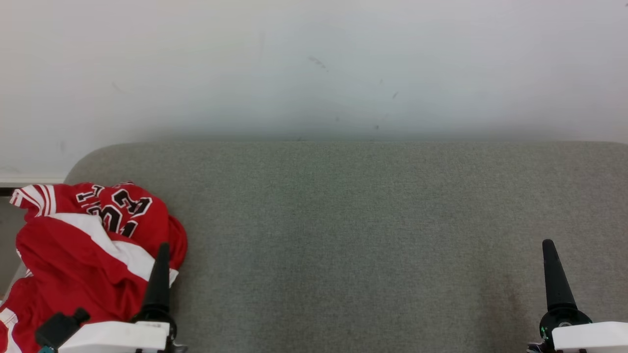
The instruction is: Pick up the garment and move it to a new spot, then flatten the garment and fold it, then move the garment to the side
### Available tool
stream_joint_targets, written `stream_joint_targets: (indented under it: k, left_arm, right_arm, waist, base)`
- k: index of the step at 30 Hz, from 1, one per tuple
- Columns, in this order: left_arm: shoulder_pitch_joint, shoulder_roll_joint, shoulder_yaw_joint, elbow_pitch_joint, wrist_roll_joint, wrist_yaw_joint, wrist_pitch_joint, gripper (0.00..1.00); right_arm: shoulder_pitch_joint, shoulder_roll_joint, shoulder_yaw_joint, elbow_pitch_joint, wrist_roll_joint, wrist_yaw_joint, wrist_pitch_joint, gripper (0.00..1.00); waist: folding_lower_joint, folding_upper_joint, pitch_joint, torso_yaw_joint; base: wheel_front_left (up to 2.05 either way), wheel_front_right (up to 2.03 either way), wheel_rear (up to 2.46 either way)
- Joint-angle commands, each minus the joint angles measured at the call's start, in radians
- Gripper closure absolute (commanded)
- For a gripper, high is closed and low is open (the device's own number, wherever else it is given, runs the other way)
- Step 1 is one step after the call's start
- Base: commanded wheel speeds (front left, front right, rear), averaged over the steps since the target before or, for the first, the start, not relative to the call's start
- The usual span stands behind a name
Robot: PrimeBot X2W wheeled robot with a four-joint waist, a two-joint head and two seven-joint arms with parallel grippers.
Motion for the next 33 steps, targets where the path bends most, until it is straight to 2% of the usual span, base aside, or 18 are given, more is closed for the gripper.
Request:
stream_joint_targets:
  k: [1, 20, 33]
  left_arm:
    - [-0.022, 0.009, -0.004, -0.023, 0.049, 0.005, -0.010, 0.00]
    - [-0.010, 0.012, -0.089, -0.019, 0.476, 0.073, -0.075, 0.00]
    - [-0.007, 0.023, -0.131, -0.010, 0.652, 0.099, -0.112, 0.00]
  right_arm:
    - [-0.003, -0.009, 0.007, -0.027, -0.042, -0.001, -0.011, 0.00]
    - [0.022, -0.028, 0.053, -0.054, -0.460, -0.001, -0.074, 0.00]
    - [0.038, -0.016, 0.049, -0.033, -0.681, -0.001, -0.112, 0.00]
  waist:
    - [0.0000, 0.0000, 0.000, -0.001]
    - [0.0000, 0.0000, -0.006, -0.005]
    - [0.0000, 0.0000, -0.013, -0.010]
  base:
    - [0.00, 0.00, 0.00]
    - [0.00, 0.00, 0.00]
    - [0.00, 0.00, 0.00]
